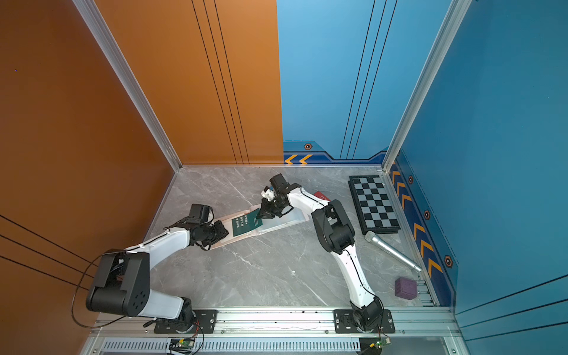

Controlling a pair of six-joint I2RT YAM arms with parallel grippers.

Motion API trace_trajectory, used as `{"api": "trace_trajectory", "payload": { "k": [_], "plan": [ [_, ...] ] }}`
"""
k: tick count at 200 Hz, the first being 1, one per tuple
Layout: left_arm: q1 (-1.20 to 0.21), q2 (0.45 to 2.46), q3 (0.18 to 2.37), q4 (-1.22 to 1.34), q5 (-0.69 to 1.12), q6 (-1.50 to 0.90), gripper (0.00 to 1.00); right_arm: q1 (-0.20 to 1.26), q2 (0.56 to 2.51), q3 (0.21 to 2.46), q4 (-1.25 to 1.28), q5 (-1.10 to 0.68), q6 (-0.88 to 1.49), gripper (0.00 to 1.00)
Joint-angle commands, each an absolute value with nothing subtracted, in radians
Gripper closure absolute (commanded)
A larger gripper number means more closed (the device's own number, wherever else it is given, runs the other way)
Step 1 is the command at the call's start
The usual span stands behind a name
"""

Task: Place the photos into the photo albums
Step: Insert the photo into the photo album.

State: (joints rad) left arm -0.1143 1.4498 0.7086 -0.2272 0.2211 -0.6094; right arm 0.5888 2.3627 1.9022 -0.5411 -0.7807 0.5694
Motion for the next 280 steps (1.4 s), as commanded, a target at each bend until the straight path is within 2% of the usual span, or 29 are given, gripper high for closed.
{"api": "trace_trajectory", "payload": {
  "k": [1,86,136,195,218,263,280],
  "plan": [
    [-0.121,1.452,0.701,-0.215,0.241,-0.592,0.69,0.621,2.398,1.944,-0.569,-0.756,0.58,0.9],
    [-0.124,1.44,0.691,-0.209,0.234,-0.597,0.69,0.662,2.446,2.014,-0.653,-0.701,0.54,0.83],
    [-0.123,1.438,0.689,-0.207,0.239,-0.596,0.69,0.663,2.412,2.017,-0.67,-0.679,0.523,0.74],
    [-0.127,1.445,0.69,-0.198,0.244,-0.601,0.69,0.658,2.341,2.049,-0.796,-0.574,0.438,0.63],
    [-0.129,1.45,0.695,-0.197,0.244,-0.601,0.69,0.656,2.33,2.045,-0.8,-0.563,0.433,0.64],
    [-0.133,1.456,0.697,-0.197,0.247,-0.6,0.7,0.658,2.359,2.05,-0.806,-0.526,0.425,0.84],
    [-0.135,1.454,0.693,-0.197,0.241,-0.601,0.69,0.662,2.382,2.057,-0.81,-0.531,0.426,0.87]
  ]
}}
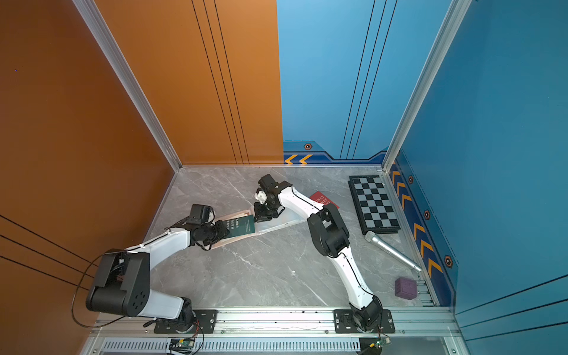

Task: Place the photos into the photo albums
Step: Insert the photo into the photo album.

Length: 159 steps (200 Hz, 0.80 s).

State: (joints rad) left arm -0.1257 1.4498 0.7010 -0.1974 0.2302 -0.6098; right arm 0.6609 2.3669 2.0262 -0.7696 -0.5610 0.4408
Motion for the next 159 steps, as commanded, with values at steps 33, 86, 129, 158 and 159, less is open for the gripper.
{"api": "trace_trajectory", "payload": {
  "k": [33,86,129,158,159],
  "plan": [
    [-0.139,1.457,0.691,-0.197,0.242,-0.602,0.69,0.67,2.415,2.073,-0.815,-0.532,0.428,0.89],
    [-0.142,1.464,0.695,-0.198,0.241,-0.604,0.69,0.686,2.482,2.136,-0.825,-0.546,0.44,0.89],
    [-0.147,1.471,0.698,-0.198,0.244,-0.605,0.69,0.726,2.558,2.244,-0.825,-0.58,0.47,0.88],
    [-0.15,1.458,0.696,-0.197,0.245,-0.607,0.69,0.745,2.595,2.303,-0.827,-0.614,0.486,0.88],
    [-0.15,1.458,0.695,-0.197,0.244,-0.607,0.69,0.745,2.596,2.304,-0.827,-0.616,0.486,0.88]
  ]
}}
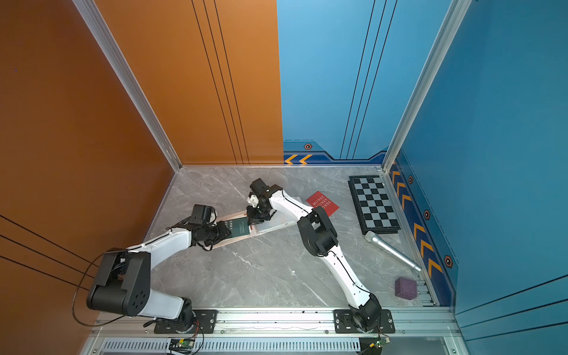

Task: Place the photos into the photo albums
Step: Insert the photo into the photo album.

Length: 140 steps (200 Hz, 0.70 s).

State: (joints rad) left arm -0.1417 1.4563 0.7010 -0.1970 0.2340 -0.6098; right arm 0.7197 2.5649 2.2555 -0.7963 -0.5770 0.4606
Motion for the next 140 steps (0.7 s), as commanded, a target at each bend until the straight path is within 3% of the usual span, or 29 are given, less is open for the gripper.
{"api": "trace_trajectory", "payload": {
  "k": [1,140],
  "plan": [
    [-0.15,1.458,0.696,-0.197,0.244,-0.607,0.69,0.746,2.597,2.305,-0.827,-0.616,0.486,0.88],
    [-0.201,1.438,0.75,-0.227,0.218,-0.626,0.69,0.651,2.329,2.156,-0.833,-0.604,0.414,0.87]
  ]
}}
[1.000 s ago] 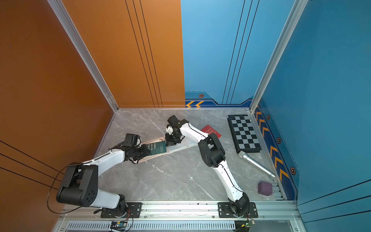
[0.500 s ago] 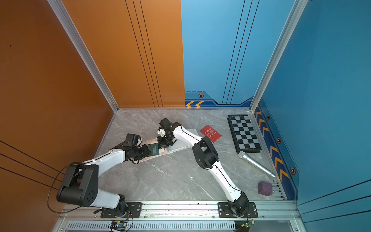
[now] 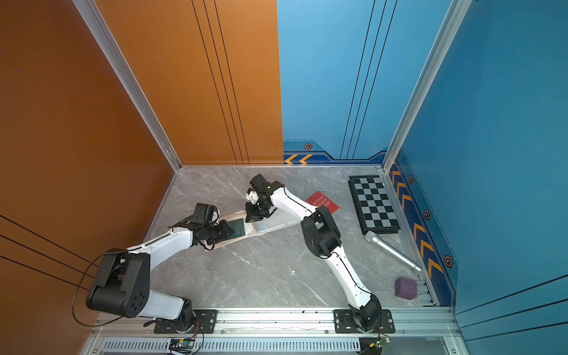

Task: Place the photos into the photo albums
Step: Insert the photo into the photo album, then move the photo to the center of the board.

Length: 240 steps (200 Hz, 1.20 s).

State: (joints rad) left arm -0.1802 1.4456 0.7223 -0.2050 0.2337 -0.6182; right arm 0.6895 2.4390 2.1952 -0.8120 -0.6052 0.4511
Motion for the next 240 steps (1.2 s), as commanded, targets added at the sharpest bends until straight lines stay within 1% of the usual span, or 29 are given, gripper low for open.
{"api": "trace_trajectory", "payload": {
  "k": [1,59,117,145,175,240],
  "plan": [
    [-0.203,1.437,0.751,-0.227,0.219,-0.627,0.7,0.649,2.326,2.153,-0.833,-0.603,0.412,0.87],
    [-0.296,1.495,0.806,-0.227,0.189,-0.641,0.7,0.549,2.211,2.033,-0.831,-0.565,0.369,0.85],
    [-0.371,1.582,0.912,-0.256,0.17,-0.632,0.7,0.344,2.155,1.918,-0.799,-0.493,0.36,0.82],
    [-0.416,1.65,0.992,-0.275,0.172,-0.625,0.7,0.239,2.227,1.955,-0.793,-0.486,0.36,0.82],
    [-0.452,1.708,1.067,-0.276,0.181,-0.628,0.7,0.16,2.339,2.077,-0.794,-0.477,0.385,0.82],
    [-0.521,1.77,1.147,-0.286,0.199,-0.627,0.7,0.109,2.592,2.352,-0.807,-0.502,0.454,0.81]
  ]
}}
